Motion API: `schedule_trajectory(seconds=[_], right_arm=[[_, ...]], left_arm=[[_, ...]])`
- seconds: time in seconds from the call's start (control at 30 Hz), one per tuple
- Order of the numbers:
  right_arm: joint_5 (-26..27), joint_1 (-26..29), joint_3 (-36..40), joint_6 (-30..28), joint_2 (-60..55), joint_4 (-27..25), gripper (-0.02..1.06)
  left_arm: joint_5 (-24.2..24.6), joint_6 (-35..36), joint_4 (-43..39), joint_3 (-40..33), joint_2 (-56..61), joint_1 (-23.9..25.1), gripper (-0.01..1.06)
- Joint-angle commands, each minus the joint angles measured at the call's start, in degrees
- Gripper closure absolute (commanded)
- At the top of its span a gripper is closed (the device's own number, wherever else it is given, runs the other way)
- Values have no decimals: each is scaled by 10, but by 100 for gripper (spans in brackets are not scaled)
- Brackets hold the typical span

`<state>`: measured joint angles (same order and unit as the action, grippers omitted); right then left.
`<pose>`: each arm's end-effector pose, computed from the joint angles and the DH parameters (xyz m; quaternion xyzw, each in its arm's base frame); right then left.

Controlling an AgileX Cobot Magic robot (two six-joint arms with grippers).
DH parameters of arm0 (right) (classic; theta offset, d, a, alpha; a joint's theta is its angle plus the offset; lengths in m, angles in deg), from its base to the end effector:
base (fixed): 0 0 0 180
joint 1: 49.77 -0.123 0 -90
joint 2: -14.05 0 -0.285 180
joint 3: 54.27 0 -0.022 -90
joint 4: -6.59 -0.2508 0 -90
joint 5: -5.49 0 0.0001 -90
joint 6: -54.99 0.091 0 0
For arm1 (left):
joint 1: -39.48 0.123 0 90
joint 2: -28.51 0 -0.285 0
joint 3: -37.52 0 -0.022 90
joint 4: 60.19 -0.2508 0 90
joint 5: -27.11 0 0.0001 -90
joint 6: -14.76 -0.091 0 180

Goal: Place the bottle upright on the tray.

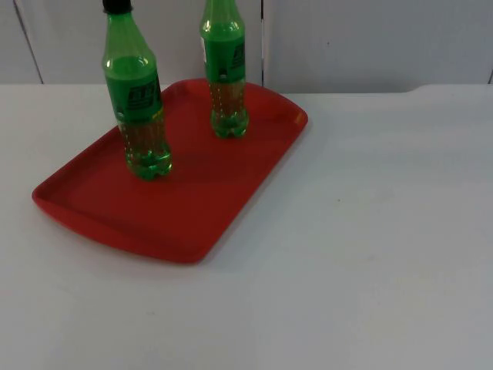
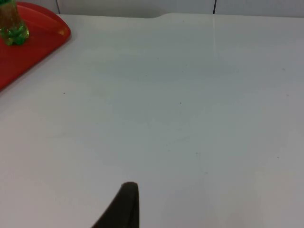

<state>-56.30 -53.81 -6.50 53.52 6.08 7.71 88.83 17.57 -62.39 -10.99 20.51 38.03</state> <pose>-0.0066 -0.0020 0.2797 -0.0406 0.8540 0.0019 0.5186 -0.0050 0.0032 0.2763 -0.0111 0.8580 0.0001 0.5136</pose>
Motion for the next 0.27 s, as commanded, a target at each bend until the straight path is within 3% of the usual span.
schedule_trajectory(seconds=[0.0,0.23], right_arm=[[0,5,-1,-3,2,-2,-1],[0,5,-1,-3,2,-2,-1]], left_arm=[[-2,0,2,-3,2,12,0],[-2,0,1,-3,2,53,0]])
